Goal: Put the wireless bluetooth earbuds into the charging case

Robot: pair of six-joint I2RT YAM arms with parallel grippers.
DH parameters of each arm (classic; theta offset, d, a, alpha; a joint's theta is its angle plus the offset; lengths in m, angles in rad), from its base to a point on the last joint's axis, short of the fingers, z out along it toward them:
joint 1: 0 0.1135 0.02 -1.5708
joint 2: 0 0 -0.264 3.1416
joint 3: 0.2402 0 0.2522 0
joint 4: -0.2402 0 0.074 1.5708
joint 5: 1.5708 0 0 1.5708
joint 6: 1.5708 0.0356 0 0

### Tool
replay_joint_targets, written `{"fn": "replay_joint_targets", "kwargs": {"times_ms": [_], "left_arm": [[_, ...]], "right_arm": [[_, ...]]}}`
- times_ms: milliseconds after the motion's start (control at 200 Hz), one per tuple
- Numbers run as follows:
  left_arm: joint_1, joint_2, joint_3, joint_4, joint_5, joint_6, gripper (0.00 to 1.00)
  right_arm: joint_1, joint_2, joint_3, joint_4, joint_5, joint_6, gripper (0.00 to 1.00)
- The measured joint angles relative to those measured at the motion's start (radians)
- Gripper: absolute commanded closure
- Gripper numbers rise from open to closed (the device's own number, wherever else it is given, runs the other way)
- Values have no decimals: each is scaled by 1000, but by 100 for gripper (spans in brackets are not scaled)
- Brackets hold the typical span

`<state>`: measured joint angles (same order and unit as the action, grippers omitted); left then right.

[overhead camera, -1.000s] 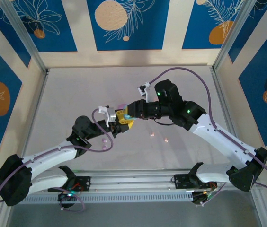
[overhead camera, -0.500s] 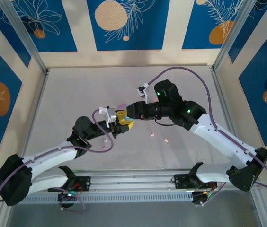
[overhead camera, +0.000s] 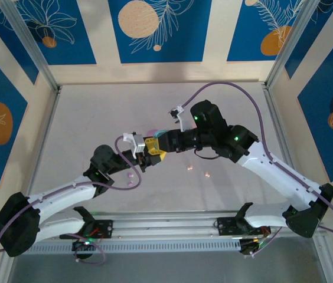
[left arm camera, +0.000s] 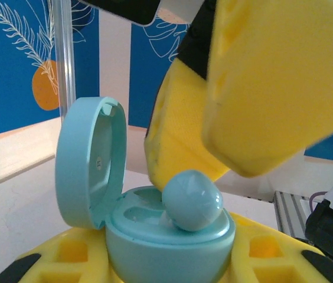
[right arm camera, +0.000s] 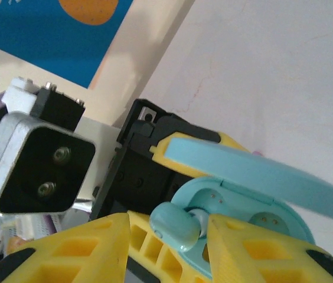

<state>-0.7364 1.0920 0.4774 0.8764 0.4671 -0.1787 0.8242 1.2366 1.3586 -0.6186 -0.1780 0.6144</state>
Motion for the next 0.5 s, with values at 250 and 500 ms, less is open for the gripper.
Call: {"fn": "replay_joint_targets", "kwargs": {"times_ms": [250, 500], "left_arm": [[0, 0, 0, 2, -5, -4, 76], [0, 1, 0, -3, -5, -4, 76]], "right_arm": [[45, 49, 81, -89, 90, -92, 66], [64, 72, 115, -130, 176, -106, 71]]}}
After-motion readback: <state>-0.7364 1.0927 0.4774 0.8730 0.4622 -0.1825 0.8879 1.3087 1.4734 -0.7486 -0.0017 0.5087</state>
